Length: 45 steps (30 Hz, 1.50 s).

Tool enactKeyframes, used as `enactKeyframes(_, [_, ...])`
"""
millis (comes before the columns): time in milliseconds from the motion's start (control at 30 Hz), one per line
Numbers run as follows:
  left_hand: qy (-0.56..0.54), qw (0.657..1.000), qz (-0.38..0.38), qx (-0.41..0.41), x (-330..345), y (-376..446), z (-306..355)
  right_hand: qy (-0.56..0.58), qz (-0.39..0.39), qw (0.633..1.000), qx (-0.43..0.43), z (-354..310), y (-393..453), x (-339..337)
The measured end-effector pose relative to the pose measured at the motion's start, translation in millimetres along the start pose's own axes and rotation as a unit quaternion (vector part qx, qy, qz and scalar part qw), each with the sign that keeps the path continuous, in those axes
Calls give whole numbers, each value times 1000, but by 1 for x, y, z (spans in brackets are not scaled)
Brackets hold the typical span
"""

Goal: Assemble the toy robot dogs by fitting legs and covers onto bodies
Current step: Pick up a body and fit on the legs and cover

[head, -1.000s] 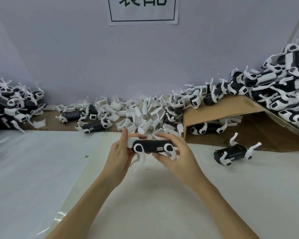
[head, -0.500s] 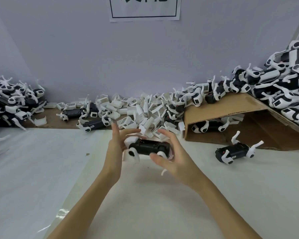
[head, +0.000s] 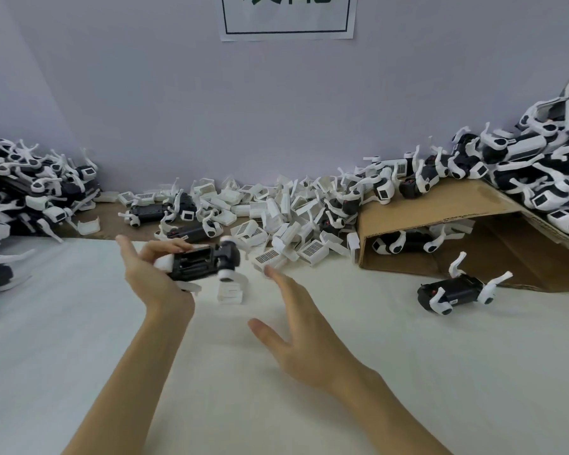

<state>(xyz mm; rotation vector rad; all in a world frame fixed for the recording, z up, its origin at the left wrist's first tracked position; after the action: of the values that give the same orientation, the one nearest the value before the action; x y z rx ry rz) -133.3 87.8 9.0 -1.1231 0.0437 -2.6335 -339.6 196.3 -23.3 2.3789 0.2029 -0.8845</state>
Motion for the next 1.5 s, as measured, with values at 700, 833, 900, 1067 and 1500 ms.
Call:
enactKeyframes(700, [70, 996, 61, 0, -6, 9, -17, -164, 22, 986, -18, 7, 20, -4])
enactKeyframes(833, [67, 996, 52, -4, -6, 9, -20, 69, 137, 983, 95, 29, 11, -39])
enactKeyframes(900, [65, 997, 43, -12, -5, 8, -21, 159, 189, 962, 120, 39, 7, -54])
enactKeyframes(1067, [90, 995, 21, -26, 2, 3, -24, 386, 229, 880, 152, 46, 1, -73])
enactKeyframes(1500, [190, 973, -60, -118, 31, -41, -64, 544, 235, 792, 148, 36, 7, -71])
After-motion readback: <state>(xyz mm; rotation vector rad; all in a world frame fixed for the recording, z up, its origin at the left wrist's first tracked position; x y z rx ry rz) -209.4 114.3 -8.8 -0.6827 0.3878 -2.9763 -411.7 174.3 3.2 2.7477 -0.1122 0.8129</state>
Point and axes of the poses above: each hand's wrist, its own y-axis towards the middle knuckle, its own x-axis out of the palm, z = x × y, the point moved 4 cm from there along y, towards the middle knuckle, and after that the axes turned 14 degrees about -x, right-handed, at the moved point
